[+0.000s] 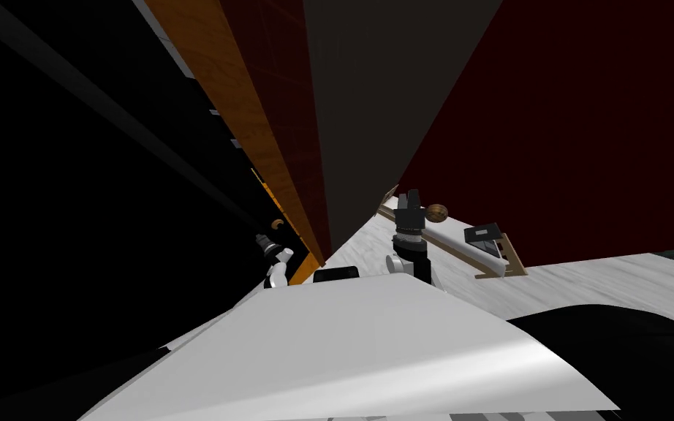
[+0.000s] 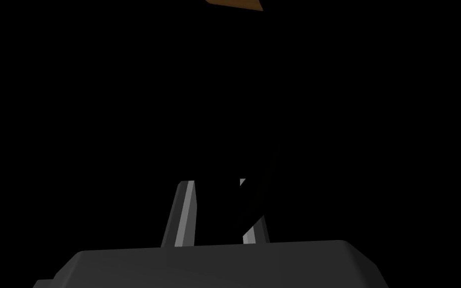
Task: Push the door open
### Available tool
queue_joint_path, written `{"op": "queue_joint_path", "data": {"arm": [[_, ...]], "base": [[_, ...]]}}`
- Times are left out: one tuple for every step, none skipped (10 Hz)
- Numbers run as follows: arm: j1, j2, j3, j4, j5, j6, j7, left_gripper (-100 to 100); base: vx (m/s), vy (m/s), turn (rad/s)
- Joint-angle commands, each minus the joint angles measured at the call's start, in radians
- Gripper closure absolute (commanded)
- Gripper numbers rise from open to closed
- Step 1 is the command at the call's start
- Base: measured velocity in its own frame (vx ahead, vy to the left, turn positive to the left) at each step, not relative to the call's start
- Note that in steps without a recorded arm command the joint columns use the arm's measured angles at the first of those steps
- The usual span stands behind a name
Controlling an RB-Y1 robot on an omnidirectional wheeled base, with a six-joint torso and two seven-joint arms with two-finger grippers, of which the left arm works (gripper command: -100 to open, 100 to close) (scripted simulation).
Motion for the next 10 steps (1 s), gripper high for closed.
{"op": "queue_joint_path", "data": {"arm": [[-0.017, 0.015, 0.027, -0.008, 0.011, -0.029, -0.014, 100], [-0.017, 0.015, 0.027, 0.014, 0.011, -0.029, -0.014, 100], [-0.017, 0.015, 0.027, -0.002, 0.011, -0.029, -0.014, 100], [-0.017, 0.015, 0.027, -0.008, 0.011, -0.029, -0.014, 100], [-0.031, 0.013, 0.073, -0.001, 0.032, -0.056, -0.042, 100], [-0.038, 0.011, 0.096, 0.003, 0.042, -0.069, -0.055, 100], [-0.045, 0.009, 0.119, 0.007, 0.052, -0.083, -0.069, 100], [-0.051, 0.007, 0.142, 0.011, 0.063, -0.096, -0.083, 100], [-0.058, 0.005, 0.164, 0.014, 0.073, -0.109, -0.096, 100], [-0.065, 0.002, 0.186, 0.018, 0.083, -0.122, -0.110, 100]], "base": [[0.010, 0.060, -0.149], [0.007, 0.069, -0.076], [0.003, 0.030, -0.003], [0.007, 0.000, 0.000], [0.023, 0.074, -0.202], [0.017, 0.145, -0.291], [-0.012, 0.134, -0.249], [-0.017, 0.117, -0.205], [0.023, 0.120, -0.194], [0.017, 0.131, -0.182]]}}
